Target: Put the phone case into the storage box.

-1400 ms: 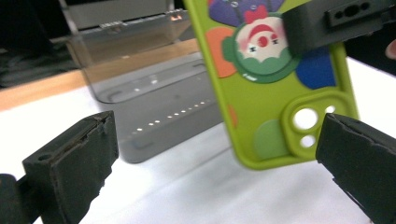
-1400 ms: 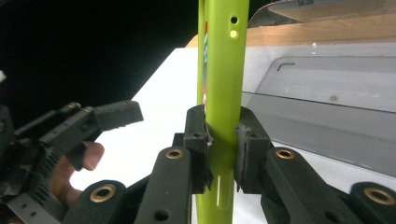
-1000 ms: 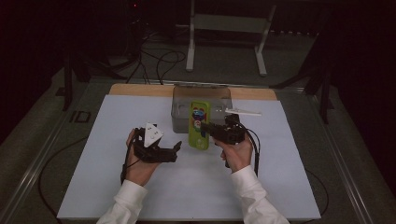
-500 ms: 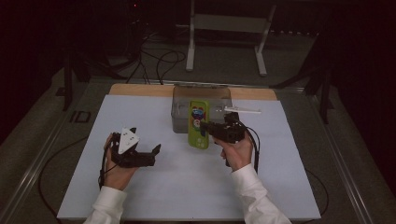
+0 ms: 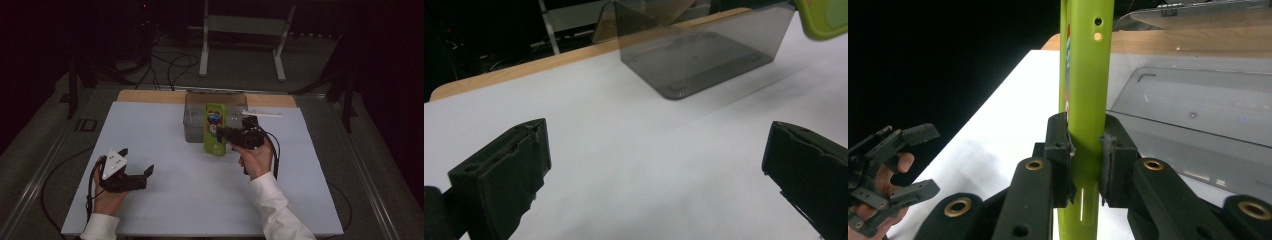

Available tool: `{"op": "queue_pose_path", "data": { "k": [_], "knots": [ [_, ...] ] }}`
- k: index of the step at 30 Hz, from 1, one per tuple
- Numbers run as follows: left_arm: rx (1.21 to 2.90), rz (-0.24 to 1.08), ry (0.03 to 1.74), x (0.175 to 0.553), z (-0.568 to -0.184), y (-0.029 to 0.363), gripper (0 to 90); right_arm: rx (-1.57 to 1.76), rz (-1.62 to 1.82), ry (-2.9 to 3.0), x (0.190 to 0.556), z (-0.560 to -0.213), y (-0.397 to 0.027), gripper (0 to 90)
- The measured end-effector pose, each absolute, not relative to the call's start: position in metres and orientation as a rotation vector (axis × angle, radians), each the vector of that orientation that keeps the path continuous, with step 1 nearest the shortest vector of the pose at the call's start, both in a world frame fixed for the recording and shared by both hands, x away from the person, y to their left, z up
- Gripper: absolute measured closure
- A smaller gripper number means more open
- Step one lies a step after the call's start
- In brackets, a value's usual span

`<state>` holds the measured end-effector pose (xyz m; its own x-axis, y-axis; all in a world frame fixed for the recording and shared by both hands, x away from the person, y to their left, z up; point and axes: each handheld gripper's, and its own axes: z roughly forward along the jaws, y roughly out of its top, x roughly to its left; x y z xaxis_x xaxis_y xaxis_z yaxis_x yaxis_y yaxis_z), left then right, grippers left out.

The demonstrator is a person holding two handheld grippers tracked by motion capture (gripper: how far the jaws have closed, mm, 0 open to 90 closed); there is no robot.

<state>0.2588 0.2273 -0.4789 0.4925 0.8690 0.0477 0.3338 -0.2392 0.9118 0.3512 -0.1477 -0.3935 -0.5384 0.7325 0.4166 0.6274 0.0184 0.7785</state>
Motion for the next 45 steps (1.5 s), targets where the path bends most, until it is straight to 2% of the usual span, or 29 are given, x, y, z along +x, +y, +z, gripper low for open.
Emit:
{"op": "queue_pose_path", "data": {
  "k": [13, 45],
  "knots": [
    [1.779, 0.726, 1.028, 0.239, -0.496, 0.253, 0.1, 1.463, 1.539, 2.153, 0.358, -0.386, -0.154, 77.8],
    [1.760, 0.738, 1.030, 0.233, -0.501, 0.254, 0.1, 1.521, 1.453, 2.123, 0.383, -0.371, -0.171, 77.8]
  ]
}}
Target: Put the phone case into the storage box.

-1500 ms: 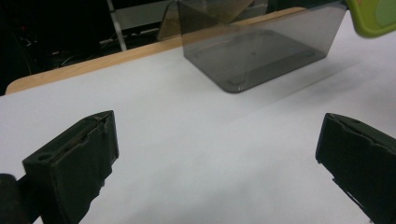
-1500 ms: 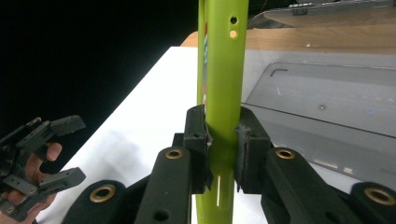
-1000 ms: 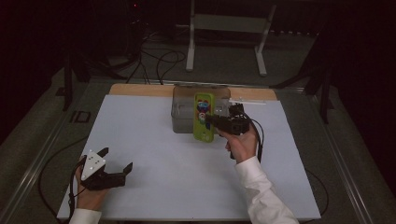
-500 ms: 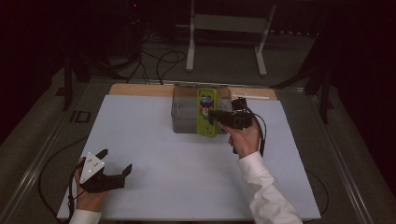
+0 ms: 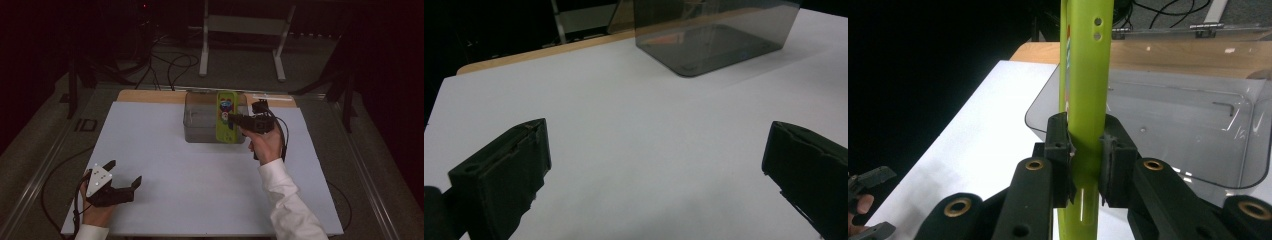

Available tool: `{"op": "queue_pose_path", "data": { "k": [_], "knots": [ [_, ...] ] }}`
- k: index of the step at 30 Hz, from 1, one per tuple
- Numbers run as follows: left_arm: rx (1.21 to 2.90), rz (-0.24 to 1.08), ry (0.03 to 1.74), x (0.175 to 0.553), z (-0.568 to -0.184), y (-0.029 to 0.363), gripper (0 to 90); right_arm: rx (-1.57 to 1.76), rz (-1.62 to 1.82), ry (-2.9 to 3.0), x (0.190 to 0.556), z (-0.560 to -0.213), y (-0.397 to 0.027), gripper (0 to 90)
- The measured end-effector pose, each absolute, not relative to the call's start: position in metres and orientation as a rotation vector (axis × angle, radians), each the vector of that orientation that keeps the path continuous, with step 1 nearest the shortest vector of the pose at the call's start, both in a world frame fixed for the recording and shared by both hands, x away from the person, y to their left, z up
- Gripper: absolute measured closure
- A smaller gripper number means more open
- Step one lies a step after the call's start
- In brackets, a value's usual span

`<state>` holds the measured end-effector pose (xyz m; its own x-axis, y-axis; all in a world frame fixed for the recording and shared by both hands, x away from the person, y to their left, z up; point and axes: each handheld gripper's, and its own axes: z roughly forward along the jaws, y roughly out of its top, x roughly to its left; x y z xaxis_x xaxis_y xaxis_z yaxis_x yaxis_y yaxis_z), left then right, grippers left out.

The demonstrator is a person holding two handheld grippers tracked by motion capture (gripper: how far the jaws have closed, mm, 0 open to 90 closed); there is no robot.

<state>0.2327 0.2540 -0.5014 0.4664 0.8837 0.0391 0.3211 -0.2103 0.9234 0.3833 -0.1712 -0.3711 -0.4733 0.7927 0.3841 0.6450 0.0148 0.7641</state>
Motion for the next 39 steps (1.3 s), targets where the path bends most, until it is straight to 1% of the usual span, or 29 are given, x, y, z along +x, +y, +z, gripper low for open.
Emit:
{"op": "queue_pose_path", "data": {
  "k": [39],
  "knots": [
    [1.755, 0.739, 1.031, 0.232, -0.502, 0.253, 0.1, 1.581, 1.313, 2.132, 0.429, -0.355, -0.175, 77.8]
  ]
}}
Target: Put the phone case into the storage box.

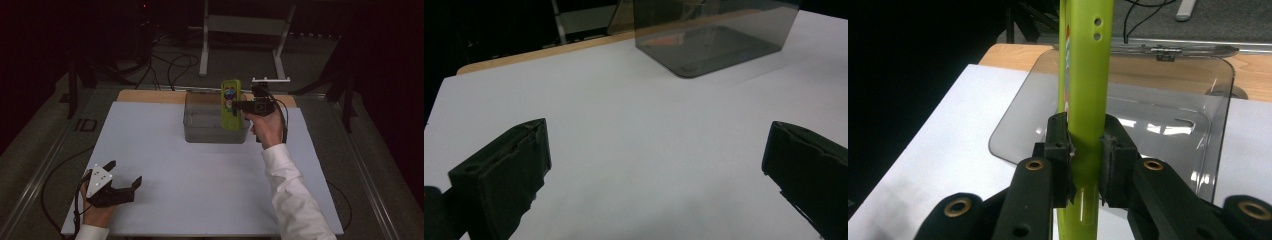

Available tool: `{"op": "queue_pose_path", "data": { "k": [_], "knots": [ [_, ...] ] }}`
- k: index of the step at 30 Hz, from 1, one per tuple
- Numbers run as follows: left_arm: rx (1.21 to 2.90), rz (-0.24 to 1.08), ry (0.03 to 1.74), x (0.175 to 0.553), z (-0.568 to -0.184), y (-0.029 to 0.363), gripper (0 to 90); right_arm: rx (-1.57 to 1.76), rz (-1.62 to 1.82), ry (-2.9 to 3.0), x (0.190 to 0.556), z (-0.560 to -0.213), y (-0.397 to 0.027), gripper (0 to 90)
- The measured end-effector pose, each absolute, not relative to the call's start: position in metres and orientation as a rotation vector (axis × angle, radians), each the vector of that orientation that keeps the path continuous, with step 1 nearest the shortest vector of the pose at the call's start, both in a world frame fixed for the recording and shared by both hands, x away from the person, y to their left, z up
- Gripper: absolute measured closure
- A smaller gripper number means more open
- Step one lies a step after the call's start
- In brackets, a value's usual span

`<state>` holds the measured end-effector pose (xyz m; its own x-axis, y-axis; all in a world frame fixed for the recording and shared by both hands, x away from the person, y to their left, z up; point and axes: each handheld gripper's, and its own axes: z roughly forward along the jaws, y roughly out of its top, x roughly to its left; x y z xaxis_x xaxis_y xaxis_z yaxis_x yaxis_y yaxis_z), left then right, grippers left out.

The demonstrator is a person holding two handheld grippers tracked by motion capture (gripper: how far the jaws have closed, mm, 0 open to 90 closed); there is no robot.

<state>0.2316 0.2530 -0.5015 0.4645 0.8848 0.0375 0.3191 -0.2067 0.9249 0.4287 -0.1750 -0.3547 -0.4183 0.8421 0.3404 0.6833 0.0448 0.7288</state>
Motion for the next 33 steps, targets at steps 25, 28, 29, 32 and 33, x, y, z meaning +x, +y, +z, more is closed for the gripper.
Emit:
{"op": "queue_pose_path", "data": {
  "k": [25, 28, 29, 32, 33],
  "knots": [
    [1.753, 0.738, 1.032, 0.232, -0.502, 0.253, 0.1, 1.691, 1.189, 2.114, 0.462, -0.355, -0.177, 77.8],
    [1.753, 0.738, 1.033, 0.232, -0.502, 0.253, 0.1, 1.711, 1.166, 2.110, 0.466, -0.357, -0.178, 77.8],
    [1.752, 0.738, 1.034, 0.232, -0.502, 0.253, 0.1, 1.727, 1.153, 2.109, 0.469, -0.358, -0.178, 77.8],
    [1.752, 0.738, 1.033, 0.232, -0.502, 0.253, 0.1, 1.741, 1.132, 2.113, 0.472, -0.359, -0.177, 77.8],
    [1.753, 0.738, 1.032, 0.232, -0.502, 0.253, 0.1, 1.741, 1.132, 2.113, 0.472, -0.359, -0.177, 77.8]
  ]
}}
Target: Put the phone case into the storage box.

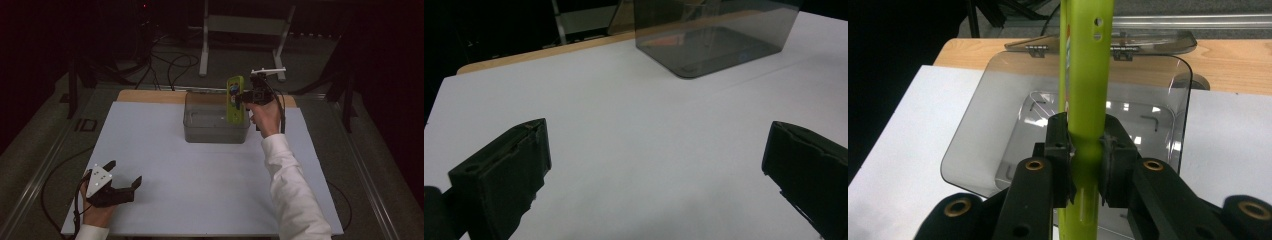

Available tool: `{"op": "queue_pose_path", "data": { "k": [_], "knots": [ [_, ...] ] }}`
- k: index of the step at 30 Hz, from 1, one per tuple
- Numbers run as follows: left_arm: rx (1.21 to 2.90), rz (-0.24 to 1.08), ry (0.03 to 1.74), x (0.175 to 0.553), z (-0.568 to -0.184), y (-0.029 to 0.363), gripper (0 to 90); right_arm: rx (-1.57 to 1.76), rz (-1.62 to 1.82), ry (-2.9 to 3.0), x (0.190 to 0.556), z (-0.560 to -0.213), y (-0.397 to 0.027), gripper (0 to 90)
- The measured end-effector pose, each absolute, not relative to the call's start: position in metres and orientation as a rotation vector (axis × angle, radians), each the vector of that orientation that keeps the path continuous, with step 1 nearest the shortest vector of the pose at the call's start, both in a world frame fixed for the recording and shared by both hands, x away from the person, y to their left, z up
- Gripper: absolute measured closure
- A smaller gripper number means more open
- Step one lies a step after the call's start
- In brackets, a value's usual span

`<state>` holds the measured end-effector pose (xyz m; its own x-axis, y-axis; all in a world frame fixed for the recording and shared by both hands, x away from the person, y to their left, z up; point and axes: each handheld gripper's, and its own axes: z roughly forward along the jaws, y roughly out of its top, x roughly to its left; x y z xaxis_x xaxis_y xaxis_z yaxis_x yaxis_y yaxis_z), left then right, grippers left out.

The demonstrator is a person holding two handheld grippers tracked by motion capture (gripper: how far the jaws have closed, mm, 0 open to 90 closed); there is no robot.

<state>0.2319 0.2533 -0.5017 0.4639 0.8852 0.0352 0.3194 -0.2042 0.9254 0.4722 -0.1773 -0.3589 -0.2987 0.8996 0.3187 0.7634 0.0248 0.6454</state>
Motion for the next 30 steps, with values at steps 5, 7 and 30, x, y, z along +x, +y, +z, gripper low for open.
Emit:
{"op": "queue_pose_path", "data": {
  "k": [5, 7, 30],
  "knots": [
    [1.750, 0.737, 1.033, 0.232, -0.502, 0.253, 0.1, 1.761, 1.091, 2.121, 0.478, -0.362, -0.175, 77.8],
    [1.749, 0.736, 1.034, 0.232, -0.502, 0.254, 0.1, 1.765, 1.080, 2.122, 0.480, -0.364, -0.174, 77.8],
    [1.746, 0.729, 1.031, 0.232, -0.502, 0.254, 0.1, 1.869, 0.966, 2.112, 0.501, -0.384, -0.177, 77.8]
  ]
}}
